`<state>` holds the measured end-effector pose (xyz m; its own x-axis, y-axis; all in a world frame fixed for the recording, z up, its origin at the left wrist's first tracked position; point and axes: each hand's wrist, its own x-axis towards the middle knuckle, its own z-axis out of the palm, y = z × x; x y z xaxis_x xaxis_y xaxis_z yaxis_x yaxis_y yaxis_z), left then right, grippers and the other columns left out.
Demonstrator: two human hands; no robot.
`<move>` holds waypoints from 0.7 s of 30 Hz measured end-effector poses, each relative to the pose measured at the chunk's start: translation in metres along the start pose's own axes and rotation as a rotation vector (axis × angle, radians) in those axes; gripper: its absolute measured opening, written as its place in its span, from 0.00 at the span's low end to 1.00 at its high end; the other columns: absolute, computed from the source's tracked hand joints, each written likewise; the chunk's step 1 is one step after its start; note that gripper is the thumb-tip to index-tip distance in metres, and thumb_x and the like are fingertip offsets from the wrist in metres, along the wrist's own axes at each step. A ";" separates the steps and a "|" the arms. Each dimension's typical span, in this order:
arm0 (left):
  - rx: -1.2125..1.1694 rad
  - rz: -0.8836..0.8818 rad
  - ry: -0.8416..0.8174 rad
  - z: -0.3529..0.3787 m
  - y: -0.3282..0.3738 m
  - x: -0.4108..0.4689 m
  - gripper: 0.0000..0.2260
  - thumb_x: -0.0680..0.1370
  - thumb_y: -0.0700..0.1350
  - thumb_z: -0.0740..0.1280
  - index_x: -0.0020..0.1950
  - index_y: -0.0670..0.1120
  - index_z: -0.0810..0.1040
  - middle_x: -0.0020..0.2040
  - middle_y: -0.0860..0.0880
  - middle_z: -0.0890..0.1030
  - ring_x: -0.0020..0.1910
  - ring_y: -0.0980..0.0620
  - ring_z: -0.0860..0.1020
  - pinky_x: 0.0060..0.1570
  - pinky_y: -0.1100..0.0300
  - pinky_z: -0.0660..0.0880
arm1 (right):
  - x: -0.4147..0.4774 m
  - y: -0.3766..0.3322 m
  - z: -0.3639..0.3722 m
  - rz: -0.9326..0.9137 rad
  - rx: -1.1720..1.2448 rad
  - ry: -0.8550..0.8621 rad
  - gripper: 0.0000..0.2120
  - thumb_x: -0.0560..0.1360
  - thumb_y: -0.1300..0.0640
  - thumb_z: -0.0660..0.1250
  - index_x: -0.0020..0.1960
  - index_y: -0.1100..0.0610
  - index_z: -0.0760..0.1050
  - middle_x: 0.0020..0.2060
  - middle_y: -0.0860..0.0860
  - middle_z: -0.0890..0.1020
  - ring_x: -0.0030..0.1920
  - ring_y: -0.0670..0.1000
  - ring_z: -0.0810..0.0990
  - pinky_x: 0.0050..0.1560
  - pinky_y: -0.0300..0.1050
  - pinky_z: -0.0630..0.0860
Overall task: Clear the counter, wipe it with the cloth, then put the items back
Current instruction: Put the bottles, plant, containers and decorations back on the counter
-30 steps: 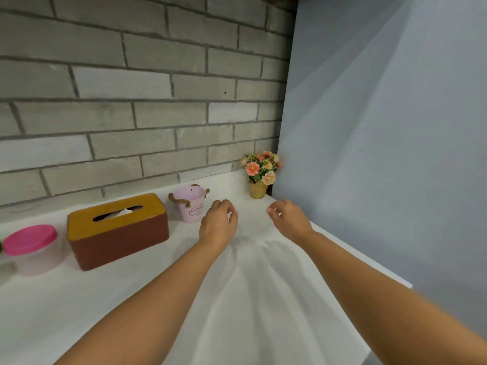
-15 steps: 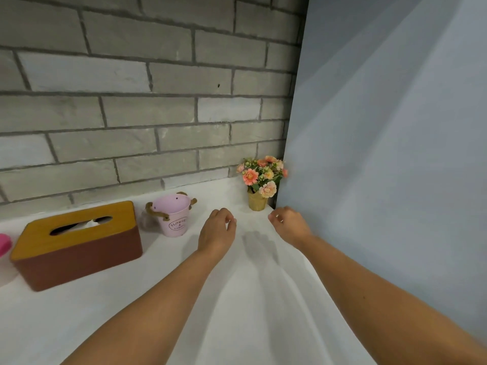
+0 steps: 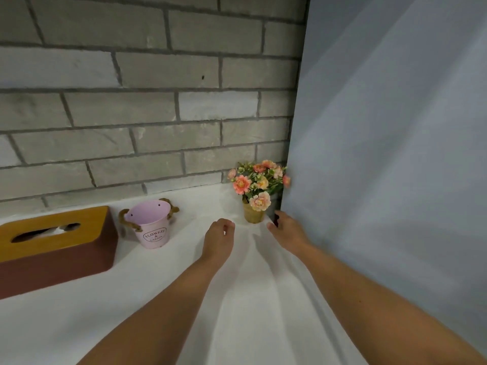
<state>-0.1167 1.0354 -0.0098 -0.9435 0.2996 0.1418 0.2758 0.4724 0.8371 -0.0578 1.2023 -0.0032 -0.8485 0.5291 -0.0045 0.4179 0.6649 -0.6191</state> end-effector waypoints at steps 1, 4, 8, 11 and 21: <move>-0.014 -0.012 0.004 0.003 0.000 0.004 0.13 0.82 0.45 0.56 0.58 0.40 0.75 0.57 0.42 0.77 0.56 0.46 0.74 0.47 0.64 0.63 | 0.004 0.001 0.001 -0.028 0.026 0.005 0.26 0.77 0.46 0.61 0.71 0.55 0.64 0.65 0.56 0.74 0.65 0.59 0.73 0.63 0.52 0.71; -0.081 -0.043 0.011 0.013 -0.001 0.016 0.14 0.82 0.46 0.55 0.61 0.40 0.74 0.60 0.41 0.77 0.58 0.45 0.74 0.53 0.61 0.66 | 0.023 0.002 0.006 -0.093 0.143 0.034 0.29 0.75 0.45 0.64 0.72 0.54 0.62 0.65 0.55 0.75 0.65 0.59 0.73 0.62 0.51 0.72; -0.145 -0.063 -0.023 0.027 -0.005 0.036 0.17 0.82 0.48 0.55 0.67 0.42 0.71 0.65 0.45 0.74 0.64 0.45 0.72 0.62 0.58 0.66 | 0.044 0.001 0.014 -0.123 0.251 0.047 0.35 0.75 0.48 0.66 0.76 0.54 0.55 0.69 0.52 0.70 0.68 0.56 0.69 0.62 0.42 0.67; -0.222 -0.105 -0.039 0.042 -0.011 0.055 0.17 0.82 0.49 0.55 0.68 0.44 0.70 0.66 0.44 0.73 0.64 0.45 0.73 0.66 0.51 0.68 | 0.056 0.001 0.021 -0.166 0.390 0.040 0.40 0.73 0.50 0.69 0.77 0.55 0.50 0.71 0.51 0.67 0.69 0.54 0.69 0.58 0.35 0.67; -0.424 -0.212 -0.066 0.065 -0.009 0.092 0.20 0.82 0.47 0.53 0.74 0.45 0.62 0.71 0.44 0.68 0.69 0.45 0.68 0.70 0.48 0.64 | 0.078 0.004 0.035 -0.135 0.512 0.041 0.34 0.74 0.63 0.68 0.75 0.58 0.55 0.65 0.50 0.72 0.65 0.49 0.70 0.50 0.26 0.64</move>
<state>-0.1941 1.1129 -0.0389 -0.9534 0.2917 -0.0774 -0.0334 0.1530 0.9877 -0.1332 1.2278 -0.0338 -0.8662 0.4834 0.1264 0.0849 0.3916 -0.9162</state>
